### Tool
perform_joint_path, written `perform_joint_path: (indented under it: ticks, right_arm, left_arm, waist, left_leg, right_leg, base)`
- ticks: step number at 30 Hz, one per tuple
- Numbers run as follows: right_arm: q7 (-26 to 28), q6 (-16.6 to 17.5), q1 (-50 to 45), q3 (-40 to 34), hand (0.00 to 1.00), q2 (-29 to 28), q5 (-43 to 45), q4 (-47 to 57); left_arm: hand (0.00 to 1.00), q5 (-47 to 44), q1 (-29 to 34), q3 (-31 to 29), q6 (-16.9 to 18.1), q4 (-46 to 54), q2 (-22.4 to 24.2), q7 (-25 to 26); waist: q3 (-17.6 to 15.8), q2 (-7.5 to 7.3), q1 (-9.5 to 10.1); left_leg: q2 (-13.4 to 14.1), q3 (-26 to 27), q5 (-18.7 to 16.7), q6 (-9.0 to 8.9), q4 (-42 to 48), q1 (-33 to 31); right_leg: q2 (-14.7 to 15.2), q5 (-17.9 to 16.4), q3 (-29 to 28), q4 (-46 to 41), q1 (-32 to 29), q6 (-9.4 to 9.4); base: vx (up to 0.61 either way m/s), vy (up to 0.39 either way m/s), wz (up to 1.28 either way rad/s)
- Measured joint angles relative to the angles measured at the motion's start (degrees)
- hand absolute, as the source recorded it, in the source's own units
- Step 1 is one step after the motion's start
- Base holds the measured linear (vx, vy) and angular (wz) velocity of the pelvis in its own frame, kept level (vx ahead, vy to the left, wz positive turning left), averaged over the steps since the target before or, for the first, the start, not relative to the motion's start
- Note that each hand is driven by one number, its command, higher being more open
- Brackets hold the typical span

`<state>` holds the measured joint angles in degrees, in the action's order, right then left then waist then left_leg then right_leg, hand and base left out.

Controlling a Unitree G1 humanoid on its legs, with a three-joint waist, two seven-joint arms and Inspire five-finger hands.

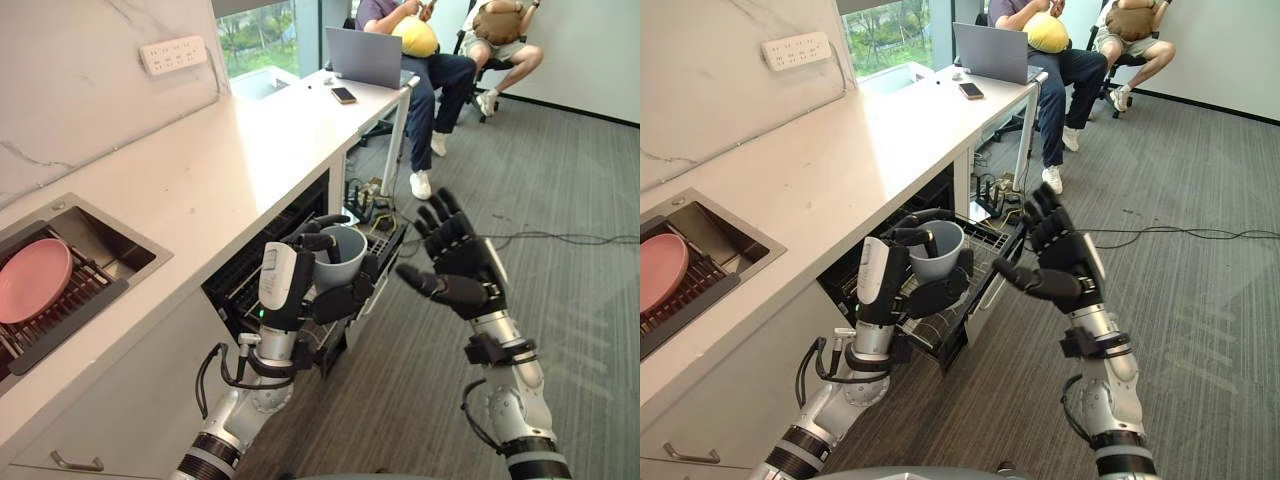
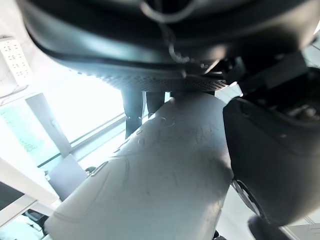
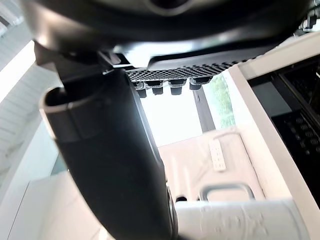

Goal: Walk over to the sink, pick up the cup, carry it to the dishwasher, place the cup inside the dishwasher, then close the dishwasher door

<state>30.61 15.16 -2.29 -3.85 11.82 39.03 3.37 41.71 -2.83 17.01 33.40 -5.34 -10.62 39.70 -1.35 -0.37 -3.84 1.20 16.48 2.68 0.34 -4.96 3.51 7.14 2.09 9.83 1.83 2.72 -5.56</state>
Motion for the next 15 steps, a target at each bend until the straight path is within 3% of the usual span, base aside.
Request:
perform_joint_path:
  ticks: [2, 8, 15]
  right_arm:
    - [-2.72, -2.96, -0.36, 1.46, 1.0, -1.43, -0.58, 7.02]
    - [-5.59, -9.59, -0.49, 6.01, 1.0, -1.68, -3.35, 10.63]
    - [-6.74, -11.38, -0.49, 7.03, 1.0, -1.42, -3.31, 10.71]
  left_arm:
    - [0.0, 0.44, 0.38, -0.38, -0.11, 2.72, 0.1, 0.03]
    - [0.0, 3.06, 0.8, 3.06, -0.77, 4.08, 0.33, -0.23]
    - [0.0, 3.38, 1.83, 3.37, -1.92, 4.13, 0.4, -0.25]
  waist:
    - [0.15, -0.24, -0.07]
    - [0.28, -0.4, -0.07]
    - [0.48, -0.38, -0.06]
  left_leg:
    - [-0.03, 0.38, -0.1, 0.12, 0.0, 0.37]
    - [-0.03, 0.79, -0.4, -0.14, -0.31, 1.07]
    - [-0.01, 0.81, 0.07, 0.02, -0.31, 1.27]
  right_leg:
    - [0.04, 0.14, -0.24, 0.0, 0.16, -0.08]
    - [0.06, 0.15, -0.6, -0.49, 0.23, -0.08]
    - [0.02, 0.15, -0.62, -0.65, 0.22, -0.03]
  base:
    - [-0.01, 0.009, -0.08]
    - [-0.05, 0.002, -0.05]
    - [-0.01, 0.0, 0.0]
